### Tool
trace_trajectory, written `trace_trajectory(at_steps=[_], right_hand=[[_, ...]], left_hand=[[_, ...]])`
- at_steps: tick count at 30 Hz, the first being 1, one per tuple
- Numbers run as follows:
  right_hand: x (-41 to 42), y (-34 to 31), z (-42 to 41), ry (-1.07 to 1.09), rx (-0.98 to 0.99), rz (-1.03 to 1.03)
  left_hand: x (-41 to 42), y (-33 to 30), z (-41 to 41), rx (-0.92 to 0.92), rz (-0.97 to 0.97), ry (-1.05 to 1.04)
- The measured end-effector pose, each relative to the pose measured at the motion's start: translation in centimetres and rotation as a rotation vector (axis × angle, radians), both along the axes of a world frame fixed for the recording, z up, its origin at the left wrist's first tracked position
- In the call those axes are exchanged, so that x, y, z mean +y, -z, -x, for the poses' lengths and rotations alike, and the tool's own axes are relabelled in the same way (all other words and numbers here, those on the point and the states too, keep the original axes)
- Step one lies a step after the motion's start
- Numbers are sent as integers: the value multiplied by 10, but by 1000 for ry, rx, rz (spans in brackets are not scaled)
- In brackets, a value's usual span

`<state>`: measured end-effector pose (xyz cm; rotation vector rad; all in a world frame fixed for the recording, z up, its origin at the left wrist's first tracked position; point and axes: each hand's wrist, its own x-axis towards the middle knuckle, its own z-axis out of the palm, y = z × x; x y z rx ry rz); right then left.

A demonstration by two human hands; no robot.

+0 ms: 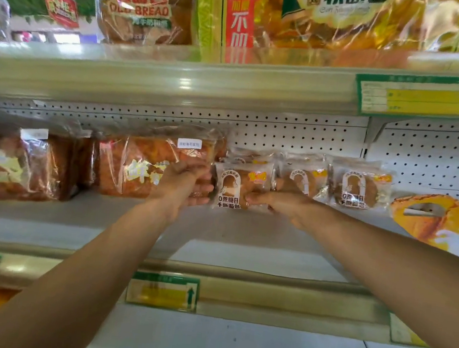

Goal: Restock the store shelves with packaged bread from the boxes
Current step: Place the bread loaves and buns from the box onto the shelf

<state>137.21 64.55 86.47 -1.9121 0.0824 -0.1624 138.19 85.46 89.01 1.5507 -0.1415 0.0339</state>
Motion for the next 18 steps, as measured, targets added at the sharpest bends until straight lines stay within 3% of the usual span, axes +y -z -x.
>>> trace_trajectory(at_steps=[18], right_hand=[[13, -10, 24, 188, 47, 166]], left_hand=[[3, -4, 25, 79, 14, 57]])
